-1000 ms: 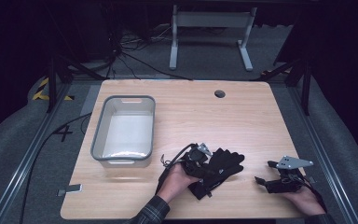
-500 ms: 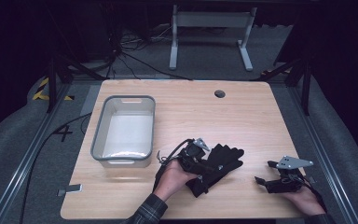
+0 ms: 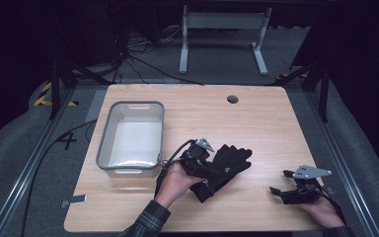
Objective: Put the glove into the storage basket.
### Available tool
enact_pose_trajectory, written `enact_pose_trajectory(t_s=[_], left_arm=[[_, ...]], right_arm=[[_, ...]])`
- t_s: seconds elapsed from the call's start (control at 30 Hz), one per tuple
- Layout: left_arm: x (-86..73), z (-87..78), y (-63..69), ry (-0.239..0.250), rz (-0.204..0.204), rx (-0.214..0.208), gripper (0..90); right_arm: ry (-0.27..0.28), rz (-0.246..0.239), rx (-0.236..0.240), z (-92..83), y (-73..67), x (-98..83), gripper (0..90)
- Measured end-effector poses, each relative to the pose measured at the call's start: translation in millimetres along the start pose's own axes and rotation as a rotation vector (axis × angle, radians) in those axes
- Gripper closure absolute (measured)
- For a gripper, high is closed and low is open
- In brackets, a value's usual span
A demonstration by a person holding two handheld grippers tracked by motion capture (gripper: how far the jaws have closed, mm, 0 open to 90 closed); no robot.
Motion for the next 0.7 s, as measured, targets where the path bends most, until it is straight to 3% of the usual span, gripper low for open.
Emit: enact_pose_trajectory(t_s=[0.57, 0.7], left_arm=[[6.3, -37.5, -22.0, 0.017, -0.030, 0.067, 69.7], [6.8, -46.4, -30.7, 0.023, -0.038, 0.084, 69.6]], right_arm=[[-0.001, -0.001, -0.004, 0.1, 0.1, 0.0, 13.6], [-0.009, 0.011, -0.015, 1.1, 1.1, -0.1, 7.3]])
Point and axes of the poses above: each handheld gripper's, and its own axes: z roughly forward along the jaws, x roughly out of its top, y roughly to its right, the point moved 5 cm from there along z, roughly forward along the jaws, and after that the axes turned 4 degrees about x, right-handed, at the moved point
